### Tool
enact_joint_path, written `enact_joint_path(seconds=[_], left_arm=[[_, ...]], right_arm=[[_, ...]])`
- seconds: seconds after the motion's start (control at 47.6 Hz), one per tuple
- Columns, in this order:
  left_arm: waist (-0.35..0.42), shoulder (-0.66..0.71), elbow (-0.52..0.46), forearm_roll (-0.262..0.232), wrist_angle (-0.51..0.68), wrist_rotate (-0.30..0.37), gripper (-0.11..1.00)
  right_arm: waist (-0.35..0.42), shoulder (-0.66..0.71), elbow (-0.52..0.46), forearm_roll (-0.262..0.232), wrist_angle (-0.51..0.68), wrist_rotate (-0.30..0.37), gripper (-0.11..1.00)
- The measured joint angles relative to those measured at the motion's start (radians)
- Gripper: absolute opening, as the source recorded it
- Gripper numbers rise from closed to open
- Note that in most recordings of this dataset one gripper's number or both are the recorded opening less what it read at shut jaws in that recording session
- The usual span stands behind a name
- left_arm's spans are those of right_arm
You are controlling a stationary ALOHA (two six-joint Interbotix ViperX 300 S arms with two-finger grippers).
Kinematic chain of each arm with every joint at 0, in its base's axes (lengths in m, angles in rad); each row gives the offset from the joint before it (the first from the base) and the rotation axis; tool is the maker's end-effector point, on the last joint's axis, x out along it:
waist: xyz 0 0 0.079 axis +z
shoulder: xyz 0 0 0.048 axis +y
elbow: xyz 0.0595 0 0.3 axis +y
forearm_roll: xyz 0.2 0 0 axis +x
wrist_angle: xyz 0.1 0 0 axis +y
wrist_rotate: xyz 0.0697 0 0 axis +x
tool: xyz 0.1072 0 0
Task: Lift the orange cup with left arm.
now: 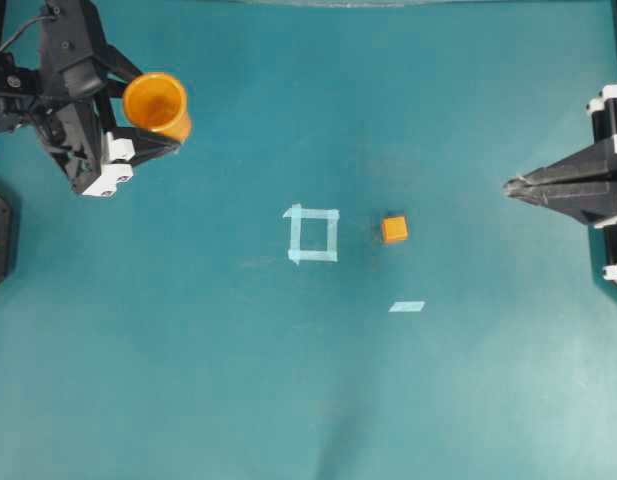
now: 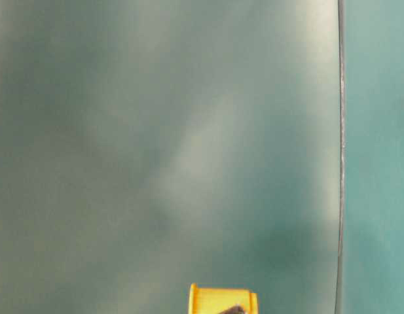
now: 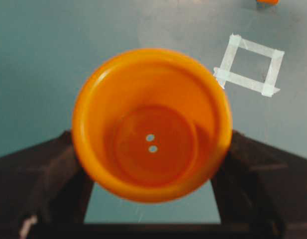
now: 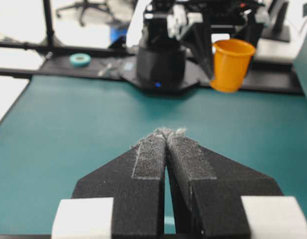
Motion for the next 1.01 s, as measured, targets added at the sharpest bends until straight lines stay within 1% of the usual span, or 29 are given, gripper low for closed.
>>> enact_joint_path(seconds=[0.483,0.715,1.009], left_arm=[[0.0,-0.081,-0.023,-0.002,0.067,0.0,0.67],[-0.002,-0.086,-0.051,-0.002,0.124,0.0,0.66],[0.0,-0.087,-0.061,0.0,0.137,0.0,0.67]], right_arm=[[0.0,0.002,0.0,0.0,0.0,0.0,-0.01],[0.0,0.002,0.0,0.0,0.002,0.0,-0.01],[0.0,0.002,0.0,-0.002,0.002,0.0,-0.01]])
